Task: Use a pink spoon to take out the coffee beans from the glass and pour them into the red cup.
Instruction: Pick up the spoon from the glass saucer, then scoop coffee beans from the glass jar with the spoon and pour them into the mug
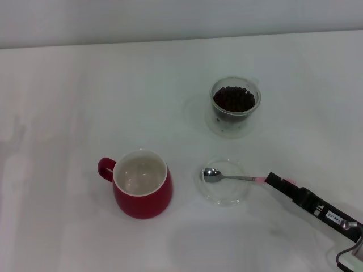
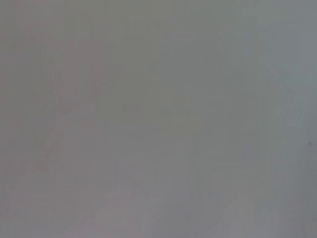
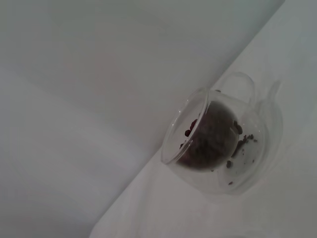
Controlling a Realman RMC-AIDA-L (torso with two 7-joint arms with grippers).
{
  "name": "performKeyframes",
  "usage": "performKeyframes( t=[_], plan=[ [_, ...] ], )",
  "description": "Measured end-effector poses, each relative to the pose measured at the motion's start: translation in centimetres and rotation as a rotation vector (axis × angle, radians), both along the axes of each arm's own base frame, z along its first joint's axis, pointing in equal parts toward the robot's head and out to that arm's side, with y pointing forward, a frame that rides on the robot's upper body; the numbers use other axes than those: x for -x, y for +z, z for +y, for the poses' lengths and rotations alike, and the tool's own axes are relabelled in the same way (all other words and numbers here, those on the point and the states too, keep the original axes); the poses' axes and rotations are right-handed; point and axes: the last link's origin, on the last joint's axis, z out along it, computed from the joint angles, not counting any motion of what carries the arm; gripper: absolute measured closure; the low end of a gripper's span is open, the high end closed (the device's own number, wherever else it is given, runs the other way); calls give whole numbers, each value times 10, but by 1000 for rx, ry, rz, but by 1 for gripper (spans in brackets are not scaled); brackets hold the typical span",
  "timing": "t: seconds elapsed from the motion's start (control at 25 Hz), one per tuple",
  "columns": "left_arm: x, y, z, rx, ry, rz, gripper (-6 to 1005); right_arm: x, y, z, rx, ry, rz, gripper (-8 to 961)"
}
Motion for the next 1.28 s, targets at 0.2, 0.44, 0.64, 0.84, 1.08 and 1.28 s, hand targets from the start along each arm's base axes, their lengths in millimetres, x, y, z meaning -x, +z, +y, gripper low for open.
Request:
performKeyframes(
  t=[0.2, 0.44, 0.64, 0.84, 1.08, 1.28],
  plan=[
    [0, 0, 0, -1, 1, 0, 105, 0, 0, 0, -2, -2, 3, 803],
    [2, 1, -1, -3, 5, -1, 105, 0, 5, -1, -15, -6, 26, 808],
    [3, 2, -1, -7, 10, -1, 105, 1, 11, 0, -34, 9, 49, 808],
    [3, 2, -1, -7, 10, 1, 105, -2, 18, 2, -50, 17, 46, 809],
    [5, 4, -1, -5, 10, 16, 105, -9, 35, 3, -98, 23, 47, 809],
    [6, 4, -2, -2, 10, 26, 105, -10, 58, 15, -166, 68, 35, 809]
  ],
)
